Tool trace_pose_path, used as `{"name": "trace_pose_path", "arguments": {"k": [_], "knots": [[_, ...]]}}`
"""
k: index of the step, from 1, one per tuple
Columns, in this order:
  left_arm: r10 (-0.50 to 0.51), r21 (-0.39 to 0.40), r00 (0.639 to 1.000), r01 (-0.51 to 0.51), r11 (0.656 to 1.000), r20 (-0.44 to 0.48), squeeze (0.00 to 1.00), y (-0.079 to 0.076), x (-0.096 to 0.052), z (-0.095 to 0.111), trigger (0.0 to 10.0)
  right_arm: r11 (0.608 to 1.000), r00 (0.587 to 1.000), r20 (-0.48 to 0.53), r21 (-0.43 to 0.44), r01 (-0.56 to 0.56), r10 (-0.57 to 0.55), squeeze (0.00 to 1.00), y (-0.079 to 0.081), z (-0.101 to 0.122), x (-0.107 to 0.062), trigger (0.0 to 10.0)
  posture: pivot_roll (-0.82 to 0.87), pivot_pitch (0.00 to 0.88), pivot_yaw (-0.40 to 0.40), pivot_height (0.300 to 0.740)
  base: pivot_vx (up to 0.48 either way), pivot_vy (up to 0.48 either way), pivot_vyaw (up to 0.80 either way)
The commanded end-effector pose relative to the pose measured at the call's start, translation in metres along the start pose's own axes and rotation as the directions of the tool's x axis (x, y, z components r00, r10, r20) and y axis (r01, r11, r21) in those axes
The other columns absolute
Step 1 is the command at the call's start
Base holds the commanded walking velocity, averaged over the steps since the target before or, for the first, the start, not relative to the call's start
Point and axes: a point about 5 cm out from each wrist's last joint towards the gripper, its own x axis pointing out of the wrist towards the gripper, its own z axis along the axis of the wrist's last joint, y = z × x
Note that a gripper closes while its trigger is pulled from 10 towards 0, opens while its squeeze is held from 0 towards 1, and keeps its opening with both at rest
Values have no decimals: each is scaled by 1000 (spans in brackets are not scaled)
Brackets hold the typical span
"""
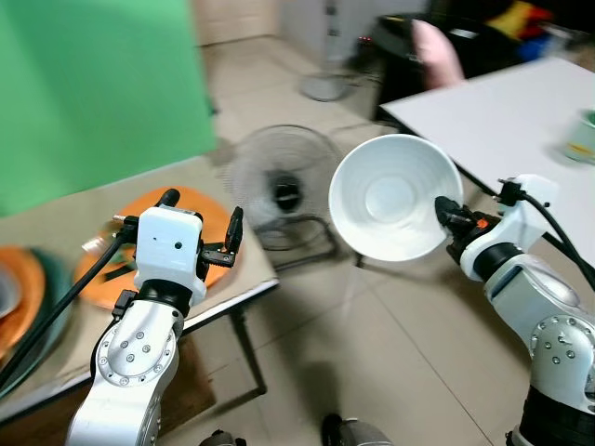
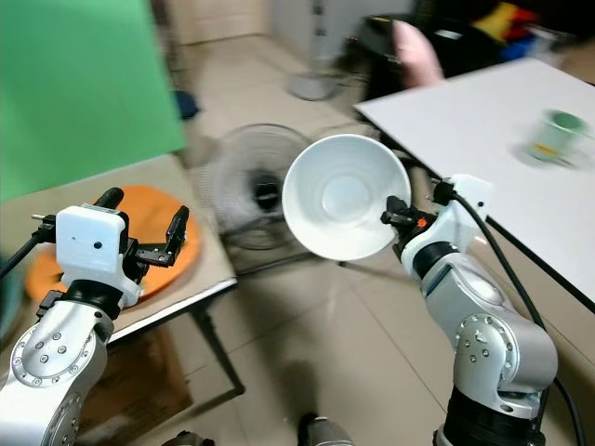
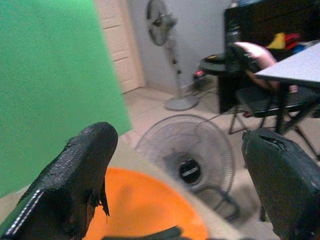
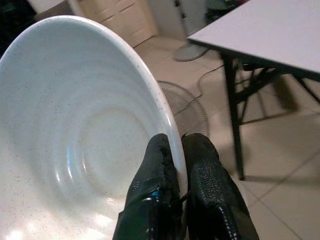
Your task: Setting the table
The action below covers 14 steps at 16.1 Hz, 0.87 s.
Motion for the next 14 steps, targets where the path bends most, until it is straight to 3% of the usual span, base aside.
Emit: {"name": "trace_pose_path", "arguments": {"k": [1,9,14], "knots": [[14,5,1000,-14,1000,-9,0,1,0,-2,10000,1000,1000,21,-13,-12,13,0,4,7,0,10000,-60,43,-2,740,0,0,-800],[25,-39,999,-27,999,-36,0,3,-6,-6,10000,997,999,5,-64,-38,38,0,19,7,10,10000,-52,53,11,740,0,0,-800],[54,-15,997,-55,998,-46,0,12,-14,-5,10000,996,997,-53,-62,-65,62,0,29,-4,15,10000,-32,73,-5,740,274,0,-800]]}}
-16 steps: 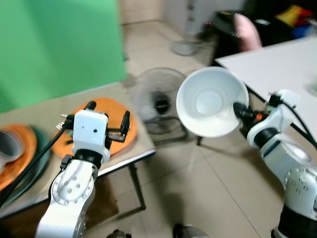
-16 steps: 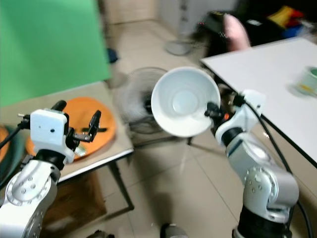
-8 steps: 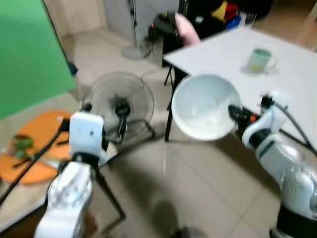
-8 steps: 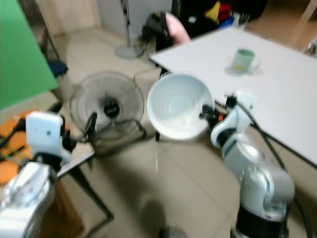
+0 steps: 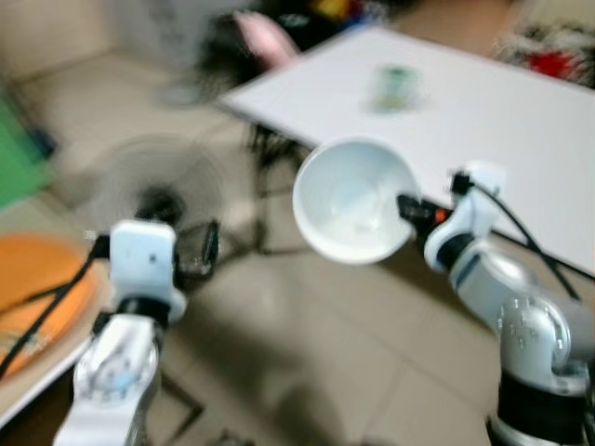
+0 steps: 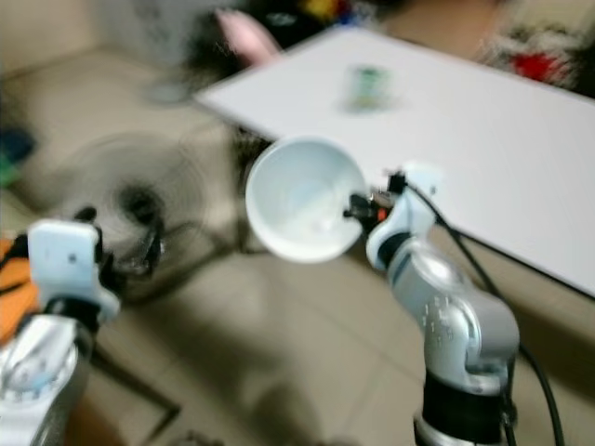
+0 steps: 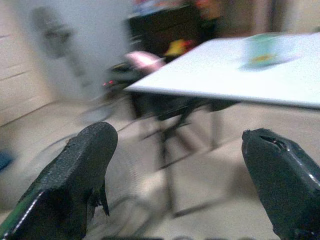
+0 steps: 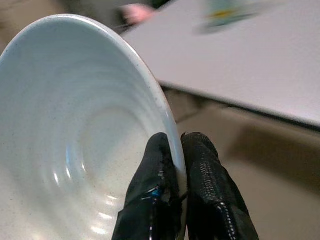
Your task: Setting the table
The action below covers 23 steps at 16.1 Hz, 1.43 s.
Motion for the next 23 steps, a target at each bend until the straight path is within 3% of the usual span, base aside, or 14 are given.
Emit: {"name": "trace_pose_path", "arguments": {"k": [1,11,23], "knots": [[10,19,1000,-11,1000,10,0,5,-2,4,10000,1000,1000,9,5,-5,5,0,2,1,0,10000,-28,76,-4,740,307,0,-800],[1,35,1000,-1,999,-7,0,9,-4,1,10000,999,998,-37,16,-43,43,0,9,-9,14,10000,-4,71,0,740,366,0,-57],[-12,61,1000,11,998,10,0,14,0,4,10000,997,998,-28,53,-51,52,0,8,-3,27,10000,5,31,5,740,379,0,0]]}}
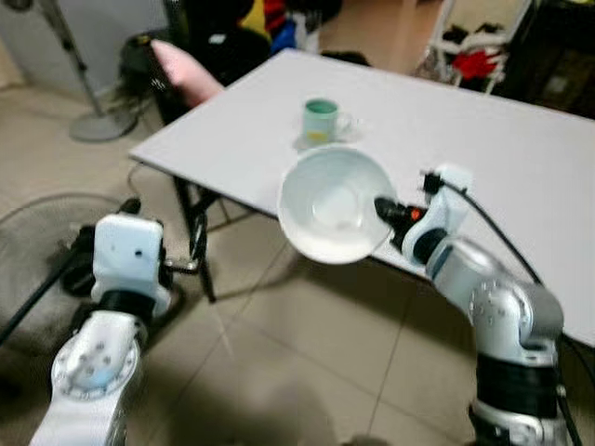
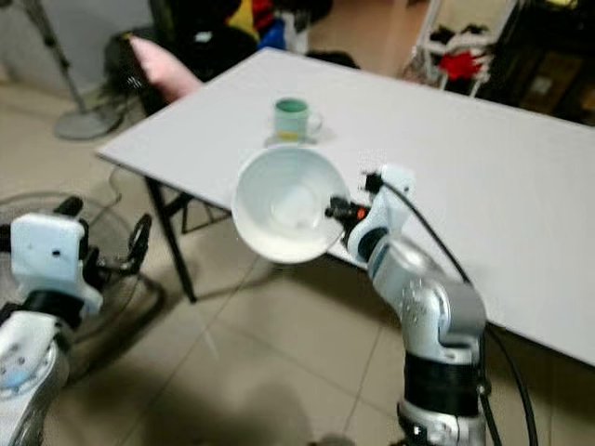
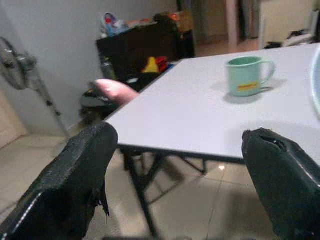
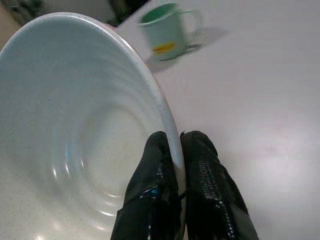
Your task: Setting the table
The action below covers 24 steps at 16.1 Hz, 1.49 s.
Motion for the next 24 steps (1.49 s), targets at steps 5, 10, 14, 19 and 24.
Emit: {"name": "trace_pose_path", "arguments": {"k": [5,10,14,19,24], "knots": [[-3,2,1000,3,1000,16,0,-2,0,2,10000,1000,999,37,9,-30,29,0,7,10,7,10000,16,18,-15,740,381,0,0],[6,9,1000,-6,1000,21,0,1,0,2,10000,998,999,17,28,-50,49,0,11,9,13,10000,23,2,-19,740,380,0,-320],[-8,18,1000,7,1000,22,0,1,3,0,10000,997,999,3,68,-45,45,0,7,8,16,10000,23,0,-13,740,379,0,-356],[-123,36,992,123,992,-4,0,-9,4,-4,10000,983,991,-133,182,-10,34,0,-10,9,24,10000,27,0,-15,740,182,0,0],[-225,-5,974,225,974,-20,0,-17,2,-5,10000,940,968,-246,339,36,51,0,-23,5,34,10000,35,0,-31,740,0,0,0]]}}
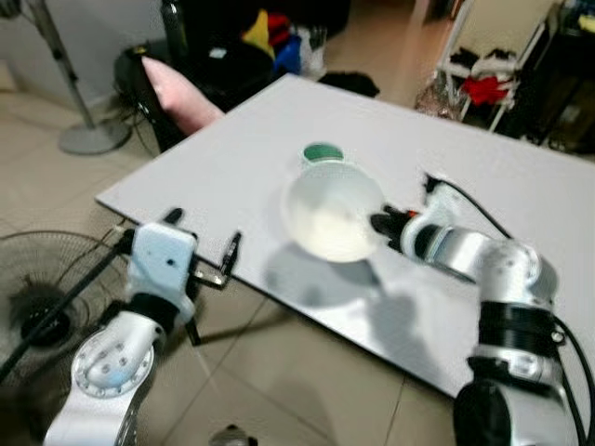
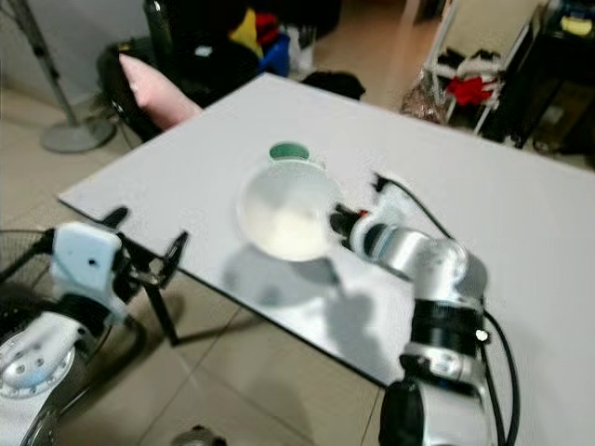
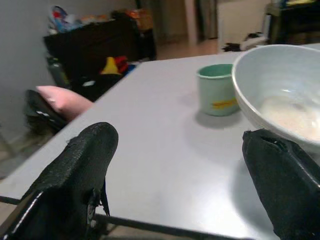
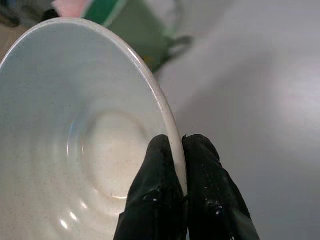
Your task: Setting the table
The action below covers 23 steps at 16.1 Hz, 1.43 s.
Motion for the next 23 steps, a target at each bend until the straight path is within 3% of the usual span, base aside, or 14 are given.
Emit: {"name": "trace_pose_path", "arguments": {"k": [1,4,9,15,22,23], "knots": [[-38,-1,999,38,999,2,0,-3,0,3,10000,1000,999,20,7,-28,28,0,7,11,-2,10000,35,0,-30,740,0,0,0],[-168,14,985,168,986,-34,0,-10,0,0,10000,995,999,-15,86,49,-48,0,-5,16,9,10000,26,0,-22,740,0,0,0],[-229,16,973,230,973,-39,0,-12,5,2,10000,976,995,-2,193,99,-101,0,-9,28,22,10000,15,21,-2,740,0,0,0],[-256,11,966,256,966,-45,0,-17,7,2,10000,963,968,73,142,228,-240,0,-17,46,29,10000,18,33,-4,740,0,0,0],[-289,4,956,289,957,-47,0,-20,7,4,10000,955,955,101,134,263,-277,0,-20,54,30,10000,23,43,0,740,0,0,0],[-324,-21,946,323,946,-32,0,-23,7,7,10000,956,956,104,139,259,-274,259,-18,56,30,10000,23,43,-2,740,0,0,0]]}}
